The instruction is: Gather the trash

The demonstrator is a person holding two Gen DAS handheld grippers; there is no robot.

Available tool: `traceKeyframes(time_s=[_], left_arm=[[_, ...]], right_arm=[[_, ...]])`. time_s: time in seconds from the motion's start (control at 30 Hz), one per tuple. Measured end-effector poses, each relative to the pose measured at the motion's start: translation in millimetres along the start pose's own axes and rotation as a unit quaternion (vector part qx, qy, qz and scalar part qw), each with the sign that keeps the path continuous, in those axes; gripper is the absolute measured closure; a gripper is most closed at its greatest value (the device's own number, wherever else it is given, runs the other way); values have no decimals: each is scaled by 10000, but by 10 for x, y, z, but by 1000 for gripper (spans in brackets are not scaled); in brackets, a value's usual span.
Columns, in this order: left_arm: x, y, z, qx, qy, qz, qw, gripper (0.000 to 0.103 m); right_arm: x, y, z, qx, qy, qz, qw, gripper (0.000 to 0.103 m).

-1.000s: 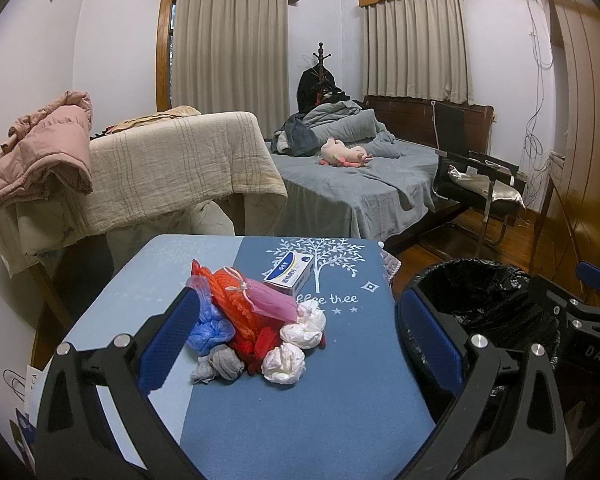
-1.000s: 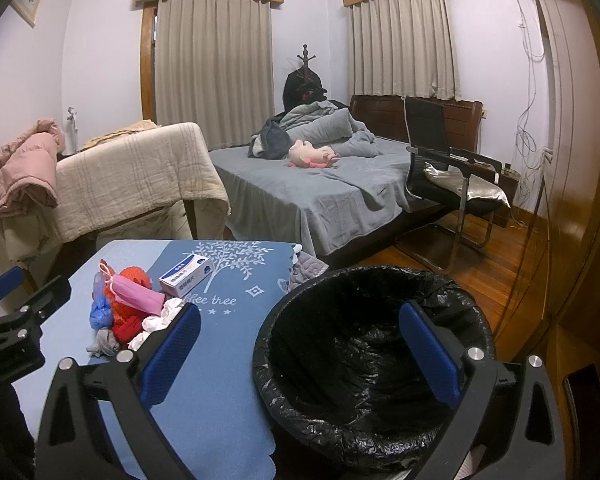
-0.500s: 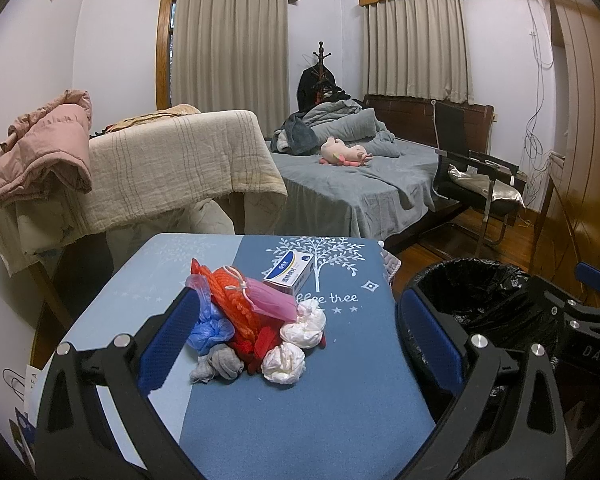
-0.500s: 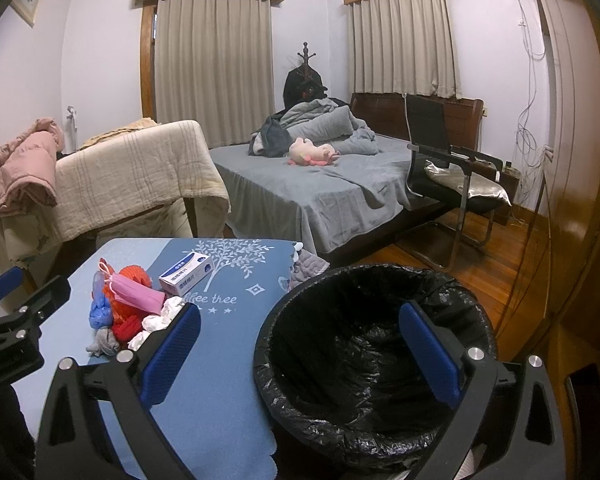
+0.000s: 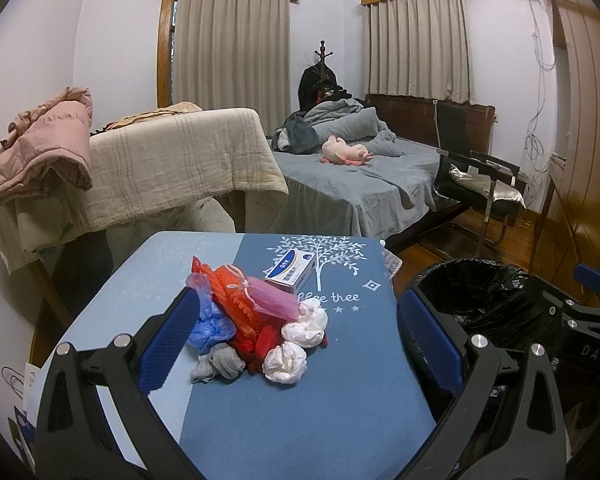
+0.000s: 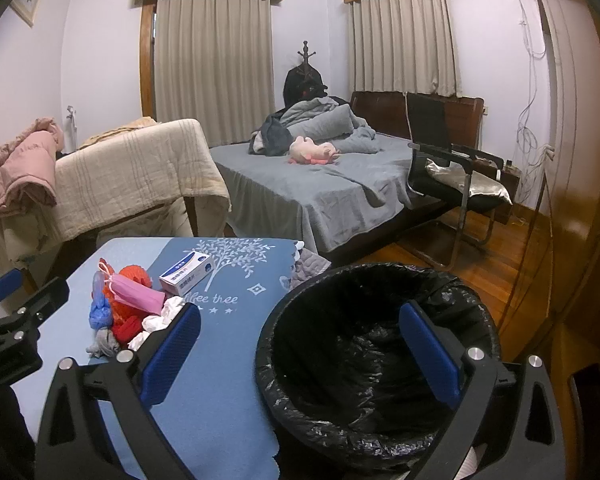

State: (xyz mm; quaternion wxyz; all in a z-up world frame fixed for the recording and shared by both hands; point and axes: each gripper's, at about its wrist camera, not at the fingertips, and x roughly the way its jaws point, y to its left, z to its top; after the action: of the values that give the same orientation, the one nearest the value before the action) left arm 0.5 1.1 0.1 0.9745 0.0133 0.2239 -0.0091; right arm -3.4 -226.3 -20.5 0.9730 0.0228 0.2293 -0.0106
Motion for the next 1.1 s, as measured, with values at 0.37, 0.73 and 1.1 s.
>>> traceKeyframes(time_s=[0.37,0.73,1.1], left_arm=[[138,131,-110,-59,21,58,10000,5],[434,761,-299,-323,283,725,9964,5],[780,1327,-588,-382,448,1008,9932,5]], right_arm=[[158,85,-40,-11,38,45,10000,6],[631,513,-176,-219,240,461,9984,6],[1260,1253,-532,-469,737,1171,9893,15]])
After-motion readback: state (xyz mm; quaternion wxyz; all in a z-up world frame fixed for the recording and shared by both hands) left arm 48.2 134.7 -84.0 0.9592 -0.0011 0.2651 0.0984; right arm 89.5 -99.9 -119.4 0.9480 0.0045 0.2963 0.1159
